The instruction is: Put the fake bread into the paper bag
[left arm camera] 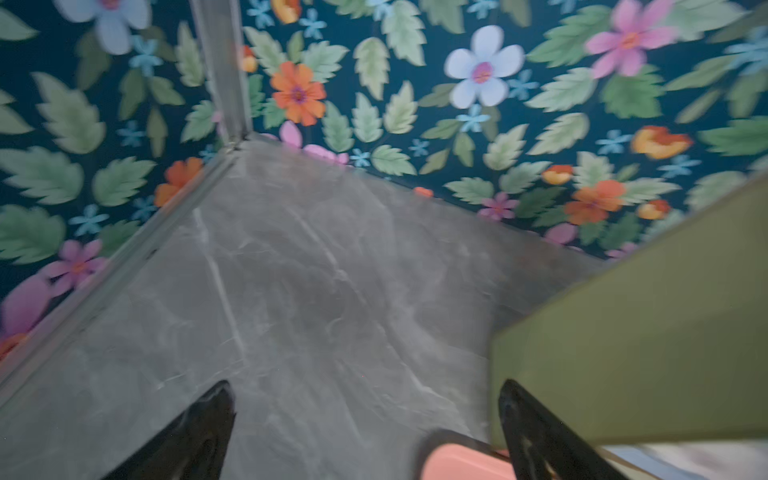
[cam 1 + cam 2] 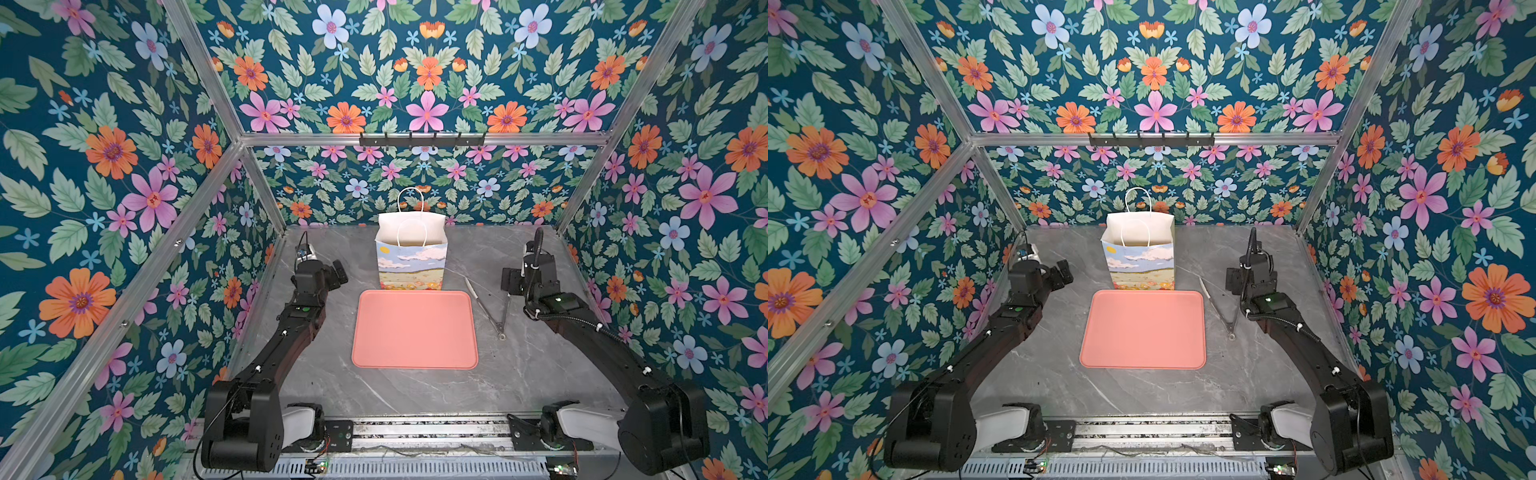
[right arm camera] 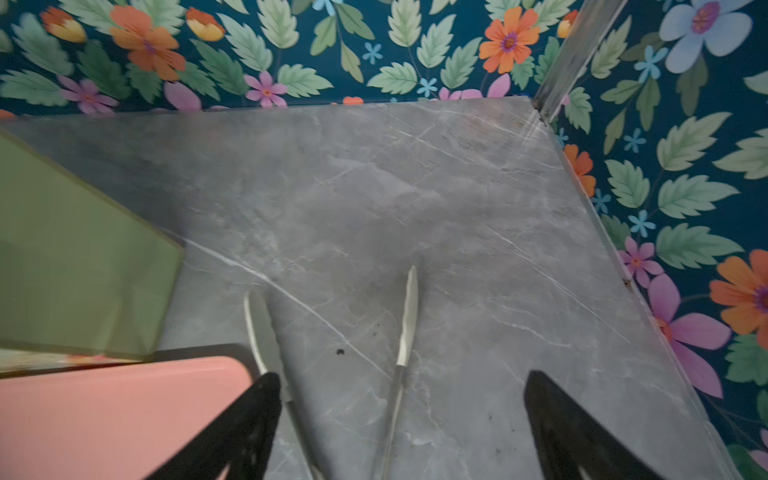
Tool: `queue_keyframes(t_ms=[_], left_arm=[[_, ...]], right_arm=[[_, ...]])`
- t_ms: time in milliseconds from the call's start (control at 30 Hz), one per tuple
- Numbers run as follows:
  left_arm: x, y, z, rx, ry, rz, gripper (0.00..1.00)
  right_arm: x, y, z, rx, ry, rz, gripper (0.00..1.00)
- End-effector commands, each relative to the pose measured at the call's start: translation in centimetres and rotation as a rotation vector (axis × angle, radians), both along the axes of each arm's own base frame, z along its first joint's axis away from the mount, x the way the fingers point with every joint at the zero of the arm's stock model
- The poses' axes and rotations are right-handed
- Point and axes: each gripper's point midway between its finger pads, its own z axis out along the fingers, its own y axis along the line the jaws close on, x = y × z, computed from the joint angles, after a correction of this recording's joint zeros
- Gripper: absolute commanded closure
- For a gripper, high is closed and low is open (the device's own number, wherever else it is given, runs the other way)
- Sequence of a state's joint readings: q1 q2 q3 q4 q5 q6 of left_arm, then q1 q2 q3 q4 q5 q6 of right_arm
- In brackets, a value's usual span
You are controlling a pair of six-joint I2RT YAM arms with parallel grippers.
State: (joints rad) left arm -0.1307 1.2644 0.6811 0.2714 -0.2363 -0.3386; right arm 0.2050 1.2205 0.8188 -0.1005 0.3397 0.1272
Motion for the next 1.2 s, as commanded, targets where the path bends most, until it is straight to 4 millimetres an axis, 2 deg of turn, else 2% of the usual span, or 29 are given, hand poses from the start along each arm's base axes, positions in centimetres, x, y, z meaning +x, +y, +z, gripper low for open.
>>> queue_keyframes(t_ms=[0, 67, 167, 233, 333, 467, 633, 733, 800, 933, 1167], left_arm=[[-0.7, 4.8, 1.7, 0.111, -0.161, 0.273, 0.00], [-1.5, 5.9, 0.7, 0.172, -0.177, 0.326, 0.00], [-2.2, 6.7, -0.9, 0.280, -0.177, 0.349, 0.01], [-2.3, 6.5, -1.7, 0.345, -0.168, 0.314, 0.01], [-2.4, 6.6, -2.1, 0.321, -0.150, 0.318, 0.00], [-2.7, 7.0, -2.8, 0.325, -0.110, 0.339, 0.00], [-3.8, 6.3, -5.2, 0.317, -0.119, 0.256, 0.01], [-4.5, 5.4, -4.8, 0.302, -0.177, 0.181, 0.01], [-4.6, 5.8, -4.7, 0.283, -0.202, 0.199, 0.01], [-4.3, 6.5, -5.4, 0.247, -0.214, 0.210, 0.01], [-3.0, 5.7, -6.1, 0.233, -0.177, 0.128, 0.01]], right_arm=[[1.1, -3.0, 2.2, 0.028, -0.219, -0.127, 0.04], [0.7, -4.8, 0.8, 0.066, -0.238, -0.184, 0.02], [0.3, -6.6, -0.9, 0.029, -0.205, -0.241, 0.01], [0.0, -7.2, -1.8, -0.003, -0.189, -0.250, 0.01], [-0.3, -7.5, -3.2, -0.009, -0.188, -0.248, 0.01], [-0.3, -7.0, -5.3, -0.006, -0.164, -0.203, 0.02], [-0.7, -7.0, -6.3, 0.007, -0.200, -0.204, 0.04], [-1.0, -6.8, -7.1, 0.011, -0.245, -0.194, 0.04], [-1.2, -6.7, -7.1, 0.006, -0.290, -0.178, 0.03], [-0.6, -5.0, -7.8, 0.015, -0.260, -0.073, 0.01], [-0.8, -4.4, -8.5, 0.030, -0.263, -0.036, 0.01]])
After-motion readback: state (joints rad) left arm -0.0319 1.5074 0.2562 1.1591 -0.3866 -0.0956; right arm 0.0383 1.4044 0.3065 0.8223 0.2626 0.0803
